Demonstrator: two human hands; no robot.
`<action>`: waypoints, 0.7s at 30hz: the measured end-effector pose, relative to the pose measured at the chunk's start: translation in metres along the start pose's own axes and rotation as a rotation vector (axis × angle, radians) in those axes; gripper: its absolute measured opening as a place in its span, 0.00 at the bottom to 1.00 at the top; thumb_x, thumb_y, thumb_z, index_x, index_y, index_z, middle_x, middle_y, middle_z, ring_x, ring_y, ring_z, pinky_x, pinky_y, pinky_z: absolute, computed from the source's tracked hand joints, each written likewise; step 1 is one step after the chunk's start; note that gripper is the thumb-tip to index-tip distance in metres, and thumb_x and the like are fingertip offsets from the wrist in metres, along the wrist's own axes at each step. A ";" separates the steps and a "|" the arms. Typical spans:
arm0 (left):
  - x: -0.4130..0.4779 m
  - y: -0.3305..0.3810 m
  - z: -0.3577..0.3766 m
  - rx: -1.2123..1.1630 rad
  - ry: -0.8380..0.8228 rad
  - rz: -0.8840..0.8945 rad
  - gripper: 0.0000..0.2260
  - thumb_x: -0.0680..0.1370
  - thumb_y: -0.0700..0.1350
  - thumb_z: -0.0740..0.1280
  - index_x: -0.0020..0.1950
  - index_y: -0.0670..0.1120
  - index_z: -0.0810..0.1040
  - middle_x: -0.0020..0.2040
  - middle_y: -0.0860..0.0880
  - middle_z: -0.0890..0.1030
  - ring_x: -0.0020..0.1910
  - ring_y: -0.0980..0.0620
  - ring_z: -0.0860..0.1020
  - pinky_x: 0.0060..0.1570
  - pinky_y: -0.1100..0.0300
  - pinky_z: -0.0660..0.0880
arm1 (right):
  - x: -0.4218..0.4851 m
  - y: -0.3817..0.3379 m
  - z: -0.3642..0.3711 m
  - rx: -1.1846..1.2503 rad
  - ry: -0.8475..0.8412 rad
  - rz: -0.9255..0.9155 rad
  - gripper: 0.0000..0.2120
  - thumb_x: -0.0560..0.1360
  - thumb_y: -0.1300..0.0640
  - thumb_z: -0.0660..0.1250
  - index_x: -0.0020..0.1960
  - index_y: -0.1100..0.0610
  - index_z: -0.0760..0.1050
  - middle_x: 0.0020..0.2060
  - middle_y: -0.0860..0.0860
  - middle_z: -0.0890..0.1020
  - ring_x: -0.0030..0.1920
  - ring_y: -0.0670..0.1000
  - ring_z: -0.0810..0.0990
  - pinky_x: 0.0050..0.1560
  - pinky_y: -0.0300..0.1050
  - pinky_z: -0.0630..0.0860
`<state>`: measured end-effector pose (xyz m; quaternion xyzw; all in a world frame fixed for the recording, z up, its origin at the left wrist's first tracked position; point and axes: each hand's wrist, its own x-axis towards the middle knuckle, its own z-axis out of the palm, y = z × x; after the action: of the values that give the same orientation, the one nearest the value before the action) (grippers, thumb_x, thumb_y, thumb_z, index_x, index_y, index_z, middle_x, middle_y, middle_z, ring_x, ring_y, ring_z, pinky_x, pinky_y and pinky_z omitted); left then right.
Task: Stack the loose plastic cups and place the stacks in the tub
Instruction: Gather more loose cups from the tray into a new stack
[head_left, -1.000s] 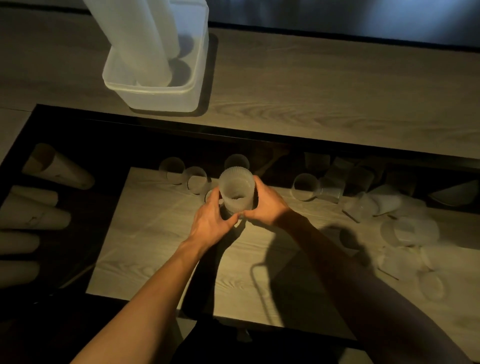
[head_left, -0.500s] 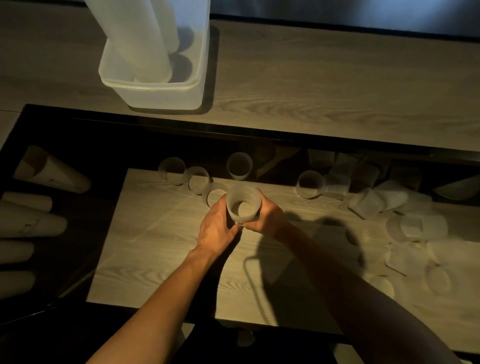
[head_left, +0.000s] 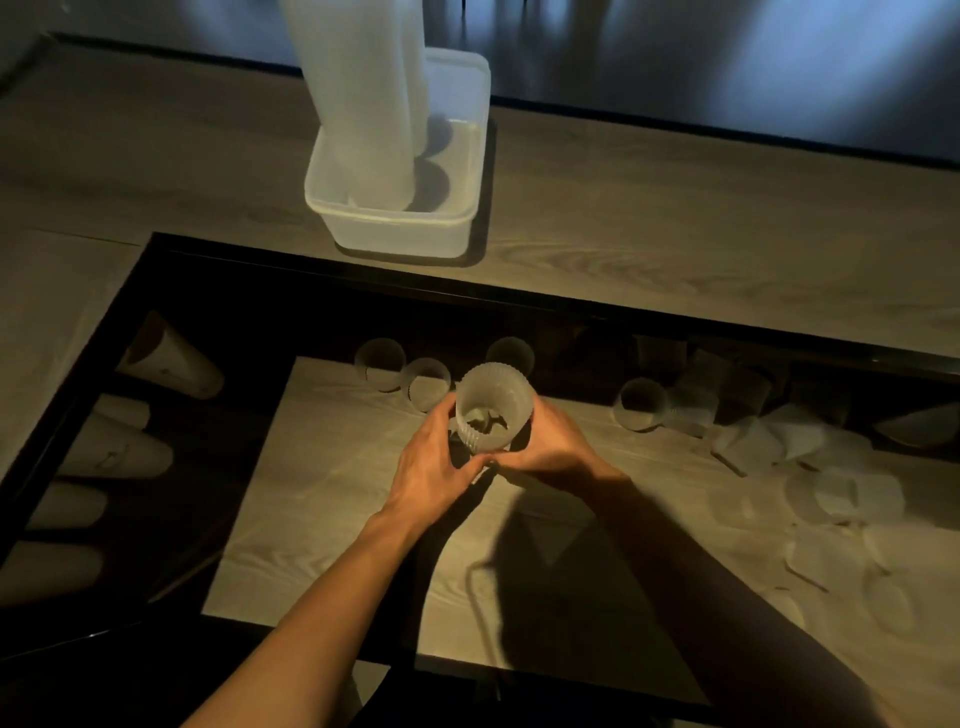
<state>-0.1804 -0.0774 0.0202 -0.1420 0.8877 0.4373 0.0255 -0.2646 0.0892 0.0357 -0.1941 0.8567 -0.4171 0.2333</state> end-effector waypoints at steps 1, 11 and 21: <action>0.001 -0.002 -0.005 -0.004 0.013 0.006 0.41 0.70 0.50 0.79 0.76 0.55 0.58 0.70 0.51 0.73 0.67 0.54 0.74 0.64 0.55 0.75 | 0.003 -0.005 0.002 -0.012 -0.008 -0.013 0.43 0.66 0.51 0.82 0.75 0.47 0.63 0.66 0.44 0.75 0.64 0.43 0.72 0.61 0.36 0.70; 0.018 -0.023 -0.027 -0.060 -0.041 -0.010 0.41 0.71 0.49 0.79 0.77 0.56 0.58 0.73 0.52 0.71 0.70 0.53 0.72 0.68 0.50 0.74 | 0.025 -0.015 0.031 0.067 -0.007 0.038 0.46 0.63 0.50 0.81 0.75 0.43 0.62 0.63 0.43 0.77 0.61 0.44 0.77 0.58 0.47 0.81; 0.032 -0.030 -0.025 -0.082 -0.087 0.008 0.40 0.72 0.47 0.78 0.76 0.57 0.59 0.73 0.52 0.71 0.70 0.54 0.72 0.68 0.53 0.72 | 0.039 -0.007 0.031 0.147 0.017 0.117 0.47 0.63 0.59 0.82 0.76 0.50 0.62 0.65 0.47 0.75 0.66 0.47 0.73 0.60 0.41 0.74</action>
<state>-0.2008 -0.1213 0.0073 -0.1204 0.8675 0.4793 0.0567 -0.2776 0.0455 0.0148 -0.1227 0.8357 -0.4660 0.2633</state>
